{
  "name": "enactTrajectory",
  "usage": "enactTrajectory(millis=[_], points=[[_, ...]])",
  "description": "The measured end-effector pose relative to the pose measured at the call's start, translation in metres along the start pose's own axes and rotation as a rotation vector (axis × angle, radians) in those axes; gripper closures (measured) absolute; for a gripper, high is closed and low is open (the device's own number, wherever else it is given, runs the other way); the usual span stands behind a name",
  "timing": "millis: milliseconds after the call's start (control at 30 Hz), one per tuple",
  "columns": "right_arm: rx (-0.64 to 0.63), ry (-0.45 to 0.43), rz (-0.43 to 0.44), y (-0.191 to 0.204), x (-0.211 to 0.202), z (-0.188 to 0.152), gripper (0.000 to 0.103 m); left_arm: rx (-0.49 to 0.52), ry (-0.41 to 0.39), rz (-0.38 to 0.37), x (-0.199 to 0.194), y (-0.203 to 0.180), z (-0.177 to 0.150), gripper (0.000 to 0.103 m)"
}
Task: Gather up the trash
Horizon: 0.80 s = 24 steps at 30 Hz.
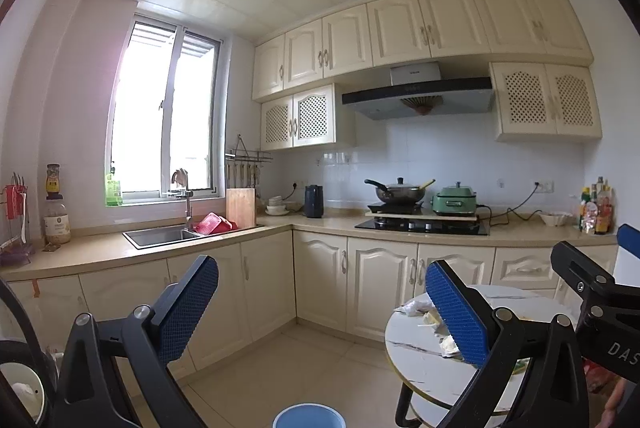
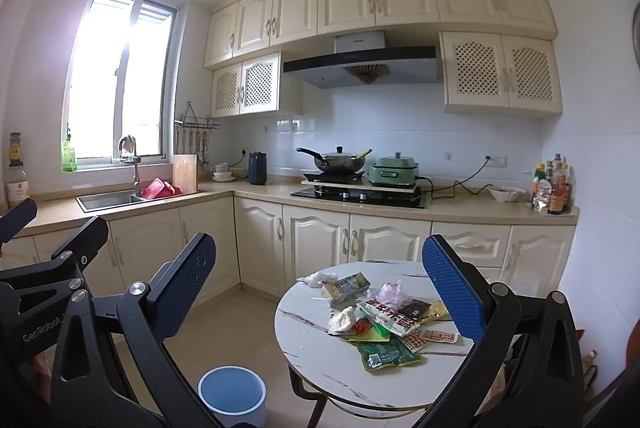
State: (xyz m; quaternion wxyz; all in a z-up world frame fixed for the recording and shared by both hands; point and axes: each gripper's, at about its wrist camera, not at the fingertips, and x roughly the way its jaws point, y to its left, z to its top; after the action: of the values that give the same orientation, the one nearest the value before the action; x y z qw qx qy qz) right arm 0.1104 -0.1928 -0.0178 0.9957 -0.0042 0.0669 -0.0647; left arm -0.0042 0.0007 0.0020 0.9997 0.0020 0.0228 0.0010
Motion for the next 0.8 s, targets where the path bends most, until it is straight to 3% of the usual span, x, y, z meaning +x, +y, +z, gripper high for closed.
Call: enactTrajectory(millis=[800], points=[[-0.002, 0.004, 0.008, 0.0027, 0.0011, -0.0031, 0.0, 0.0, -0.001, -0.004, 0.0009, -0.0004, 0.0001, 0.001]])
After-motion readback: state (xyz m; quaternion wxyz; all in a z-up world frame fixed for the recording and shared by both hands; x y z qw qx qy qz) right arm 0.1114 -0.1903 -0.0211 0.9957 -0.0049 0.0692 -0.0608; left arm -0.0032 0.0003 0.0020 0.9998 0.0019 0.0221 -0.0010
